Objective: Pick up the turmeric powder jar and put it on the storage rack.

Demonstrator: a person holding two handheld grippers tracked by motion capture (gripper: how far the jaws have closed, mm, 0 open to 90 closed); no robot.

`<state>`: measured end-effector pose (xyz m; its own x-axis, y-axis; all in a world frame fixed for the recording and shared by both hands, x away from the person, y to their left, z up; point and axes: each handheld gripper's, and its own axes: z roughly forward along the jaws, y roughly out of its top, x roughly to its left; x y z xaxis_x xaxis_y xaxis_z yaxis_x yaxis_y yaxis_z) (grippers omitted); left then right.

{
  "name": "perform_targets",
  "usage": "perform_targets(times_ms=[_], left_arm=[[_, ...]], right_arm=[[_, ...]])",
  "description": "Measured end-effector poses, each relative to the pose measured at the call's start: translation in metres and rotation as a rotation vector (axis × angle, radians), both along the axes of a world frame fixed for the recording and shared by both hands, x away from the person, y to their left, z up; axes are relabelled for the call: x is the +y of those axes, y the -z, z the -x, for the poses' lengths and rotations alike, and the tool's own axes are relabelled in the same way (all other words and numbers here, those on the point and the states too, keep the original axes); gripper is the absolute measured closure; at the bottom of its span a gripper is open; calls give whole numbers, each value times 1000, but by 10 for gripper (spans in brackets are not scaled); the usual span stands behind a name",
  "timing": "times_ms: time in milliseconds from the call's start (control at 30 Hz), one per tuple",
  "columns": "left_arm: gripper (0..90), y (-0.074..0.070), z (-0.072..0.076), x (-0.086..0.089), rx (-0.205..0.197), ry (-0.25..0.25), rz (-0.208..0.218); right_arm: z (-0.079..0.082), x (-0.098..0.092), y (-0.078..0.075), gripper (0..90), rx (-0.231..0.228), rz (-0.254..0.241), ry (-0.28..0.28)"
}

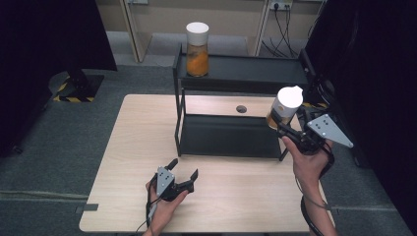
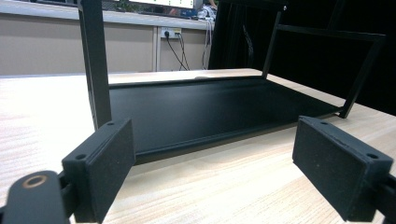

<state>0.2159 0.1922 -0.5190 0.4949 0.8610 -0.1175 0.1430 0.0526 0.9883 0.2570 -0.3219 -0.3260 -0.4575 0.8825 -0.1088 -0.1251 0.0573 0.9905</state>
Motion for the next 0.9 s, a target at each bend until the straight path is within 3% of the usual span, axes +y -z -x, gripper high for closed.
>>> perform_targets(times_ms=[900], left_arm=[[126,0,0,0,1,-1,3]], right_arm=[[-28,11,-55,306,-23,-8,52]])
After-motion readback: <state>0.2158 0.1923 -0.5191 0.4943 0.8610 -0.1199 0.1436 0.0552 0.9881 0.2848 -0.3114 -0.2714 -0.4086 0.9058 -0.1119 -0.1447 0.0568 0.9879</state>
